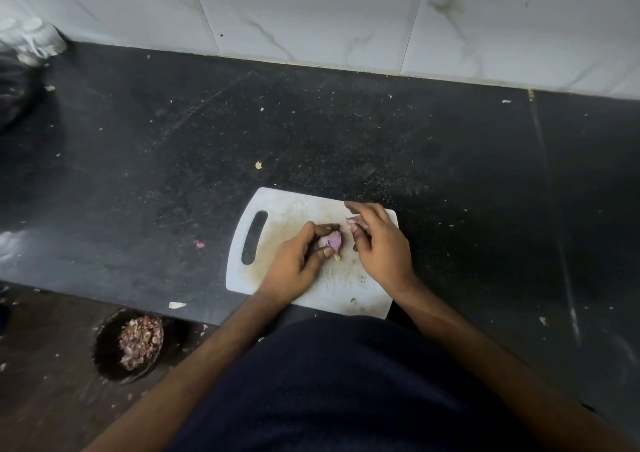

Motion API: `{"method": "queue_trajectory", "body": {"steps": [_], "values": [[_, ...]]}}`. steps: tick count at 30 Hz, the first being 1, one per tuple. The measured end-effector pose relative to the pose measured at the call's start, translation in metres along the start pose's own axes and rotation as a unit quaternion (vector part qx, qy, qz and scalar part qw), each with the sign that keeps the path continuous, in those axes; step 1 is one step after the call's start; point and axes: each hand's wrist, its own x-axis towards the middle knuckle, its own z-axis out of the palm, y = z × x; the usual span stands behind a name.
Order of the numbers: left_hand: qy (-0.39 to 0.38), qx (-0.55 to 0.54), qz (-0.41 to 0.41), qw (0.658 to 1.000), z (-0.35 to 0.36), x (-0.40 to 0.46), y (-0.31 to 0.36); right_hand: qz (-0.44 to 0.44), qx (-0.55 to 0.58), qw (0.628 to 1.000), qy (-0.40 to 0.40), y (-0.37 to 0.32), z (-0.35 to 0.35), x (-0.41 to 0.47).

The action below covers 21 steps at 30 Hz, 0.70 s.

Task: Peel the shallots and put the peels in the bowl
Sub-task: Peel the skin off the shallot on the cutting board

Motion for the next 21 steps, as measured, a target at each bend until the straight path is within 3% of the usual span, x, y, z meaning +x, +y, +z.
{"method": "queue_trajectory", "body": {"steps": [5, 14, 21], "values": [[0.084, 0.046, 0.021, 0.995, 0.002, -0.002, -0.004, -0.012, 0.017, 1.0, -0.021, -0.003, -0.002, -0.015], [0.061, 0.049, 0.005, 0.997, 0.002, -0.001, -0.004, -0.016, -0.036, 0.999, -0.034, -0.011, 0.001, -0.019], [0.059, 0.077, 0.018, 0.995, 0.001, 0.002, -0.006, -0.016, -0.001, 0.999, -0.042, -0.005, 0.0, -0.013]]}}
